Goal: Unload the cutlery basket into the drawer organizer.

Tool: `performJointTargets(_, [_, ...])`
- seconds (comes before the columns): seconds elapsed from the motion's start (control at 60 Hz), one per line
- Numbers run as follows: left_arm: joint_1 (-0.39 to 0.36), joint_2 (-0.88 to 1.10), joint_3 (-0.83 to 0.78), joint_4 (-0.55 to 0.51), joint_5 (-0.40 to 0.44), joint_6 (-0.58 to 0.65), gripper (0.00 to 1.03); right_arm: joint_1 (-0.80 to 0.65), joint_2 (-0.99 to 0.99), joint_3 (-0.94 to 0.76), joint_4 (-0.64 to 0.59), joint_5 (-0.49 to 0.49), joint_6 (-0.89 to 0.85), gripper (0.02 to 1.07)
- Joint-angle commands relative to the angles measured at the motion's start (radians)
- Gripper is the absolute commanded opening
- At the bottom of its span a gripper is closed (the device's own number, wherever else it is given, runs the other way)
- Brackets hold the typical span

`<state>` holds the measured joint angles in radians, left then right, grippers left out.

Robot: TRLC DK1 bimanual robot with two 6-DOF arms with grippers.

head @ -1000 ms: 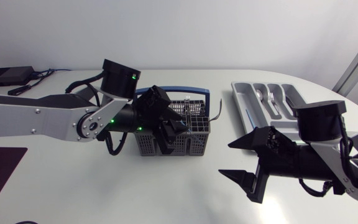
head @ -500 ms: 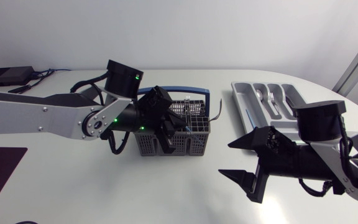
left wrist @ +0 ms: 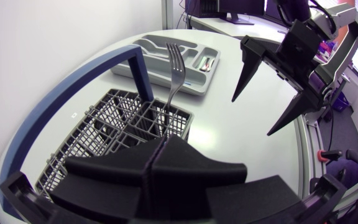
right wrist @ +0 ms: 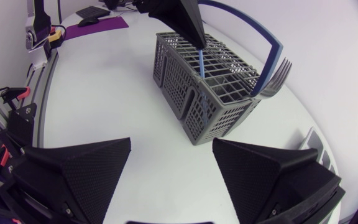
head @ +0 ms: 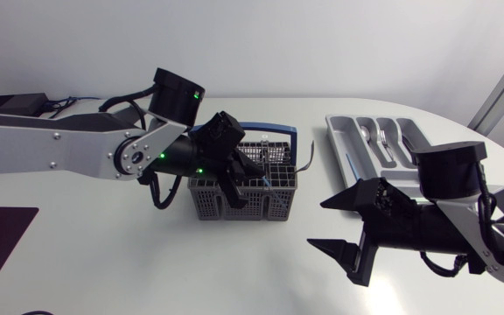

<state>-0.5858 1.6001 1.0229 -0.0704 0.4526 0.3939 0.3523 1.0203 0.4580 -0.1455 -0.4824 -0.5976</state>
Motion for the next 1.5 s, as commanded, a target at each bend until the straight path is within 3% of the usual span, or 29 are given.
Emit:
performJointTargets(0.0, [-0.012, -0.04, 0.046, -0.037, 0.02, 0.011, 0.11, 0.008, -0.014, -0.028, 0.004, 0.004, 0.018, 0.97])
performJointTargets(0.45, [0.023, -0.17, 0.091, -0.177, 0.018, 0.022, 0.11, 0.028, -0.052, -0.021, -0.019, 0.015, 0.024, 0.97])
performJointTargets(0.733, [0.05, -0.267, 0.12, -0.27, 0.018, 0.031, 0.11, 0.083, -0.083, -0.016, 0.034, 0.107, 0.062, 0.97])
performJointTargets(0.983, [0.057, -0.342, 0.144, -0.355, 0.018, 0.03, 0.11, 0.085, -0.126, 0.016, 0.026, 0.114, 0.096, 0.97])
performJointTargets(1.183, [0.032, -0.367, 0.198, -0.433, 0.02, 0.014, 0.11, 0.1, -0.19, 0.036, 0.006, 0.116, 0.122, 0.96])
performJointTargets(1.35, [-0.026, -0.355, 0.198, -0.434, 0.02, -0.029, 0.11, 0.143, -0.226, 0.044, 0.027, 0.117, 0.173, 0.87])
performJointTargets(1.483, [-0.057, -0.325, 0.203, -0.434, 0.041, -0.059, 0.11, 0.157, -0.212, 0.064, 0.037, 0.128, 0.191, 0.87])
